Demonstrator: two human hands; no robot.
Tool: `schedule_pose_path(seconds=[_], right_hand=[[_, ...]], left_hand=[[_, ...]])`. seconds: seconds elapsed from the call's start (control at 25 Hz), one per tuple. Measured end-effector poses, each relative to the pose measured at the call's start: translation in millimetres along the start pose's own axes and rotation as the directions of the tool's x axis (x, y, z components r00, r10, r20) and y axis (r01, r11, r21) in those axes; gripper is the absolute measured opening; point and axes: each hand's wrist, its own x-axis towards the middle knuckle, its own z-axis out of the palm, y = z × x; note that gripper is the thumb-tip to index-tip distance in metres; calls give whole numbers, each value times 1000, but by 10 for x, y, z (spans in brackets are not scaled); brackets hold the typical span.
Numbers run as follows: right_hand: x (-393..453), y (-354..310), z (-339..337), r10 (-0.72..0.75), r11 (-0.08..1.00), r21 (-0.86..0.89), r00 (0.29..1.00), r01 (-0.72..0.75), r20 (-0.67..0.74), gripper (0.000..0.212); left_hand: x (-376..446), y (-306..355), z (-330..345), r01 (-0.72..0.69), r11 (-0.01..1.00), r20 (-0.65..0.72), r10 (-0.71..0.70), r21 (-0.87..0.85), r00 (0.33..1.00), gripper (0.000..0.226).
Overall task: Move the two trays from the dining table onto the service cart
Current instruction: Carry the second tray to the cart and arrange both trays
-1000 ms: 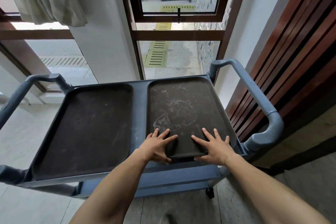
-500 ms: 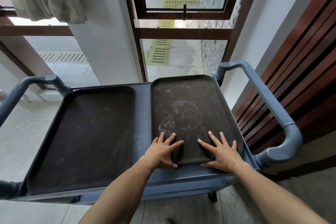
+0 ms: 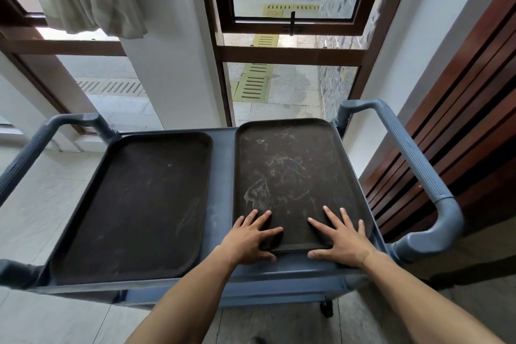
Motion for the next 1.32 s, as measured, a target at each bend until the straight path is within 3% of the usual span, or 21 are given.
schedule_pose_path(seconds=[0.12,0.32,0.48,0.6,0.92,1.32], right_hand=[[-43,47,-15,-86,995,-54,996,87,25,104],[-89,133,143,-148,979,-133,988,152,45,109],[-54,159,148,-185,960,-198,979,199,87,123],[-49,180,191,-188,948,-253,981,196,54,123],[-94,188,194,-215,933,-288,976,216,36,106],[-378,103,429,-197,951,-255,978,173,-72,67]], left_hand=[[-72,152,13,81,995,-17,-82,-55,997,75],[-156,297,124,157,986,17,-156,-61,988,104],[-208,349,163,163,987,56,-164,10,985,118],[-206,381,210,187,980,31,-189,70,981,121],[-208,432,207,205,972,31,-210,117,977,113],[-447,655,321,210,970,-36,-207,126,978,75]])
